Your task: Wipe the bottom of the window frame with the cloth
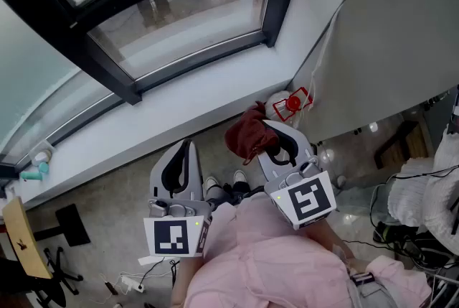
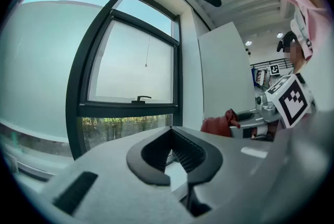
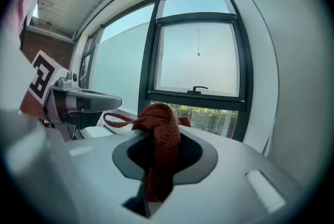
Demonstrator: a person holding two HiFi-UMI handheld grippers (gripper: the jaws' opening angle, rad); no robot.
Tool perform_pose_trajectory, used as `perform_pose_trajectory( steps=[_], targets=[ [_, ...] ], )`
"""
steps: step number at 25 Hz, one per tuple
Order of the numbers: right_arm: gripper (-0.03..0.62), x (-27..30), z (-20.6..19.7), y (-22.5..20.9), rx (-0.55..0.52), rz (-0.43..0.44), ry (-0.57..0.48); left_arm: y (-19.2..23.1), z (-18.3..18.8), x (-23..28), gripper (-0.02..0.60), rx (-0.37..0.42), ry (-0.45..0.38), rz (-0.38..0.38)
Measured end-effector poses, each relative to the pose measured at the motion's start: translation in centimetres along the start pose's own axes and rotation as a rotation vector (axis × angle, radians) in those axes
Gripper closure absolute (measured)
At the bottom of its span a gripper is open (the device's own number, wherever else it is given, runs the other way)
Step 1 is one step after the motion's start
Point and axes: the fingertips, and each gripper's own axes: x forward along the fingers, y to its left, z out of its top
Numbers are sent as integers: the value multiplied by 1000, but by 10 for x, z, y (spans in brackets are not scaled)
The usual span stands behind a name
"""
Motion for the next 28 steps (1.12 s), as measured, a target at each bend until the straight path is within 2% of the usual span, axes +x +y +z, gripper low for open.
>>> perform_pose_trajectory(
  steps=[11, 15, 20, 28],
  targets=[
    [528, -3, -3, -13, -18, 13, -8, -13, 1, 10, 586, 2, -4, -2],
    [528, -6, -6, -16, 15, 1, 1, -14, 1, 11, 586, 4, -9, -3],
    [526, -11, -11, -18, 99, 43, -11, -19, 3, 13, 586, 17, -6, 2],
    [526, 1, -14, -29, 113, 4, -1, 5, 0, 7, 586, -1, 11, 41]
  ],
)
